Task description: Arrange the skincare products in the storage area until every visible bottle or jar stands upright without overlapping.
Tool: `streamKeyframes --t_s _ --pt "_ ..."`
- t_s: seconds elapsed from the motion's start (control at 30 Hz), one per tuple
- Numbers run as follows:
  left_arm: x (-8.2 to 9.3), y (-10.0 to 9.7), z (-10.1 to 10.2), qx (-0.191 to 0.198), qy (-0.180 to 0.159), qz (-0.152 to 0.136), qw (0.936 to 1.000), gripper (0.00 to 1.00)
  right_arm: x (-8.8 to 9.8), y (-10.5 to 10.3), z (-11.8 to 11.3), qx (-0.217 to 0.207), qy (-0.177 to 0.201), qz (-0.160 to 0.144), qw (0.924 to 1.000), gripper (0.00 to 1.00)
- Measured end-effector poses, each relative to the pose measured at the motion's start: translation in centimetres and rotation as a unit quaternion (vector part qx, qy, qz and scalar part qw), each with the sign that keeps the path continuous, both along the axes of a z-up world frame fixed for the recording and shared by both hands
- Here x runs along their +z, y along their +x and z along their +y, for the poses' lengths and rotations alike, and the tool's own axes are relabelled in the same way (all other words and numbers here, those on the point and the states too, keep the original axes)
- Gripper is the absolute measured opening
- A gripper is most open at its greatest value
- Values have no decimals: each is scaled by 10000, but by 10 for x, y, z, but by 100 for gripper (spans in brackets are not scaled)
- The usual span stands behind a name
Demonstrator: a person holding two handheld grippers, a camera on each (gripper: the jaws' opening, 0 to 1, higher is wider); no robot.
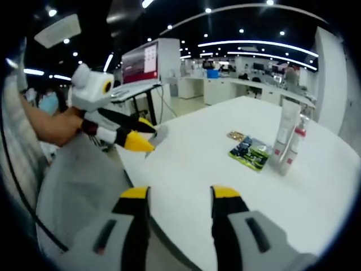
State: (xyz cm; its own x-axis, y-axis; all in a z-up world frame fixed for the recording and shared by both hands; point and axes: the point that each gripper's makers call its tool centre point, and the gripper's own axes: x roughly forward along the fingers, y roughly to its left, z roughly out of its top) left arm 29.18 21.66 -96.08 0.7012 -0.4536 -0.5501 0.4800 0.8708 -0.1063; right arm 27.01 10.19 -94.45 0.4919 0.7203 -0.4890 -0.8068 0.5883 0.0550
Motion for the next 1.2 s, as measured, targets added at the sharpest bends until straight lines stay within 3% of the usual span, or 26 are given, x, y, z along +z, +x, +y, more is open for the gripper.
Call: streamKeyframes --t_s 0.43,0.6,0.63,0.7,0.8,0.87,0.97,1.13,1.2 --pt "-3 -4 -4 -238 164 -25 9996 41 0 3 -2 -91 45 119 9999 40" --pt "0 -4 -6 -266 169 -113 9994 41 0 2 0 -165 403 626 9971 44" --pt "0 -4 -7 -293 172 -112 9994 41 3 3 1 -165 495 603 9968 43" --pt "0 -6 -10 -391 157 -107 9991 41 6 0 7 -199 776 904 9927 43" --pt "-2 -10 -14 -527 256 -124 9982 41 14 4 20 -370 1440 1393 9790 41" --pt "-2 -10 -15 -594 428 -191 9971 41 12 5 30 -299 1555 1611 9742 41" --pt "0 -11 -19 -702 406 -253 9964 41 9 5 43 -204 1697 1888 9670 40" --pt "1 -16 -27 -938 416 -280 9943 41 6 9 52 -461 2173 2485 9428 37" --pt "0 -16 -28 -984 411 -269 9939 41 5 11 52 -506 2231 2530 9400 34"
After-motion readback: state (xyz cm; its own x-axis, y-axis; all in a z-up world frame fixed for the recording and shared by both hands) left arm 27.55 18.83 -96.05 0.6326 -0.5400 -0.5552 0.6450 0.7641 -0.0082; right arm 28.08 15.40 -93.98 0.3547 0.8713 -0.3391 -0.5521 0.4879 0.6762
